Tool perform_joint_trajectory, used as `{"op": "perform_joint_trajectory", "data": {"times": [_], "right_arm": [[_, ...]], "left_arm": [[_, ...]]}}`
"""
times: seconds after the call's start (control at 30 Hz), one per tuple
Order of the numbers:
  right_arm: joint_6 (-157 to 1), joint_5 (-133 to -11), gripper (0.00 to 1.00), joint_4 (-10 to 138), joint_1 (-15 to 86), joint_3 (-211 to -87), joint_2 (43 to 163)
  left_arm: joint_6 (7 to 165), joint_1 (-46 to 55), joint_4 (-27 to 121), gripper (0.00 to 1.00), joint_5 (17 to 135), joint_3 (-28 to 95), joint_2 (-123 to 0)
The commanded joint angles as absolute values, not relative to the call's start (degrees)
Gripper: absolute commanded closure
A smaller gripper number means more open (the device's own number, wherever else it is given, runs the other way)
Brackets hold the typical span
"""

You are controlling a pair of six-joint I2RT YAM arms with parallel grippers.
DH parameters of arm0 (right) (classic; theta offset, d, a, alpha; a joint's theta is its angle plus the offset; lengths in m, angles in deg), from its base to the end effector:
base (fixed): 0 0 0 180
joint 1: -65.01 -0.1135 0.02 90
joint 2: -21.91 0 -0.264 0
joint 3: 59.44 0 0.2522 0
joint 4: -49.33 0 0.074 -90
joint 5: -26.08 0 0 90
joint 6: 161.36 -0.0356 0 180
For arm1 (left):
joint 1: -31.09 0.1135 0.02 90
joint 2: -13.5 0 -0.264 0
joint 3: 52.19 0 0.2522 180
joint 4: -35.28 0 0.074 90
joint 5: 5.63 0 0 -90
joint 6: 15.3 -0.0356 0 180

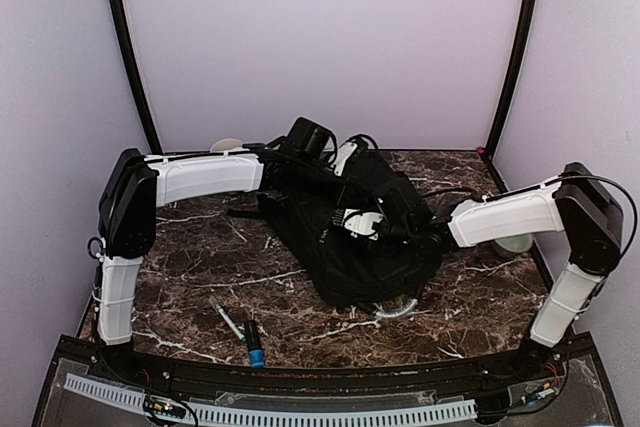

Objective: Pack the student bag
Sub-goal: Place the stationery in the student bag.

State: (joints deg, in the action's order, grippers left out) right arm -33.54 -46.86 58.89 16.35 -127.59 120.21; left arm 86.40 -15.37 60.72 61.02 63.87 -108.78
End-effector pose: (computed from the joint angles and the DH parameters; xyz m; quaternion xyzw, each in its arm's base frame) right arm 0.2452 0.2629 0.1790 -0.5674 0.6953 -0.0940 0.4310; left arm 0.3359 -0.3740 0.2534 0.3496 0.7866 -0.3864 0.3313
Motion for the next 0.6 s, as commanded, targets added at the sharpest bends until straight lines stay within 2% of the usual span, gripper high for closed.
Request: {"op": "perform_joint_trajectory", "data": {"times": [0.0,0.13,0.33,0.57], "right_arm": [[-35.82,-51.25,0.63,62.23,16.52,-126.90,114.33],[-37.02,-55.53,0.60,66.51,16.56,-126.36,110.22],[-37.42,-55.83,0.60,67.90,16.58,-124.00,105.61],[-37.42,-55.83,0.60,69.73,16.53,-124.77,108.97]], "left_arm": [[85.06,-15.78,61.89,1.00,57.39,66.56,-104.89],[84.43,-15.52,62.87,1.00,57.31,66.83,-104.87],[83.31,-15.32,64.34,1.00,57.07,67.31,-104.80],[82.66,-15.23,64.56,1.00,56.49,67.40,-104.80]]}}
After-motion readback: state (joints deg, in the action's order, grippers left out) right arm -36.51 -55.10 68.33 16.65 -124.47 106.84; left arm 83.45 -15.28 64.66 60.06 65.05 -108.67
